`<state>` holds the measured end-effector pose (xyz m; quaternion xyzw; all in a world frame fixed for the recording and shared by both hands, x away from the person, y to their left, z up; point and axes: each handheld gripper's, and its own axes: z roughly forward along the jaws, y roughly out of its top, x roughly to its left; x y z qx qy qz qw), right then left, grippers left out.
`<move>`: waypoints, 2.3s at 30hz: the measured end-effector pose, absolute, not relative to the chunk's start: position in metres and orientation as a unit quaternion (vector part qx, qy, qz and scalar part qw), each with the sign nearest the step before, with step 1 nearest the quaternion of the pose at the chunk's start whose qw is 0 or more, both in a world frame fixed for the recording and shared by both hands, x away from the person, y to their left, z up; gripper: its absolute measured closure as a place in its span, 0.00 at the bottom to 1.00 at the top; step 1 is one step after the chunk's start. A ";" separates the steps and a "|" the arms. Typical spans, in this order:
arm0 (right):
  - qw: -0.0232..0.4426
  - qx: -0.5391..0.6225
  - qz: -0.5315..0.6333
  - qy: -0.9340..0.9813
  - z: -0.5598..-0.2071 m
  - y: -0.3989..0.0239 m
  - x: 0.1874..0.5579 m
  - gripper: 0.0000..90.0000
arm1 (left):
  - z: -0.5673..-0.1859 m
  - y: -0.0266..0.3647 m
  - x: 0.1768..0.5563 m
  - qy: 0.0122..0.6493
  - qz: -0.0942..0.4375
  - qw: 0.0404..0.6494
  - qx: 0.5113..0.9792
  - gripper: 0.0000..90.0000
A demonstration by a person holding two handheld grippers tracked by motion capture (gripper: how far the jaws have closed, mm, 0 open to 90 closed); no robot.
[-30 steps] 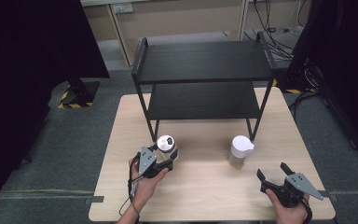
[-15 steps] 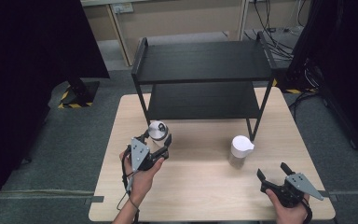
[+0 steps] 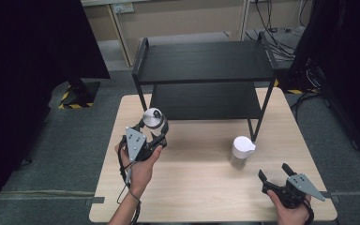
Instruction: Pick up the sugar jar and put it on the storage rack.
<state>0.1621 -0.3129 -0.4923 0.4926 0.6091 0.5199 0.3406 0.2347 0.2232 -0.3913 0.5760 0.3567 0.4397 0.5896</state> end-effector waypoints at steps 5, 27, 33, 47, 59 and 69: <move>0.340 0.493 0.520 0.609 -0.492 -0.313 0.162 0.07 | -0.380 0.222 0.236 0.359 0.446 0.587 0.572 0.33; 0.340 0.493 0.520 0.608 -0.492 -0.313 0.162 0.07 | -0.311 0.220 0.243 0.344 0.462 0.599 0.556 0.33; 0.340 0.494 0.521 0.608 -0.492 -0.313 0.162 0.07 | -0.295 0.219 0.246 0.344 0.465 0.601 0.552 0.33; 0.340 0.493 0.521 0.608 -0.492 -0.313 0.162 0.07 | -0.264 0.216 0.258 0.348 0.467 0.600 0.549 0.33; 0.340 0.493 0.520 0.609 -0.492 -0.313 0.162 0.07 | -0.245 0.211 0.283 0.360 0.473 0.577 0.560 0.33; 0.341 0.492 0.521 0.608 -0.493 -0.313 0.162 0.07 | -0.234 0.208 0.310 0.372 0.474 0.562 0.568 0.33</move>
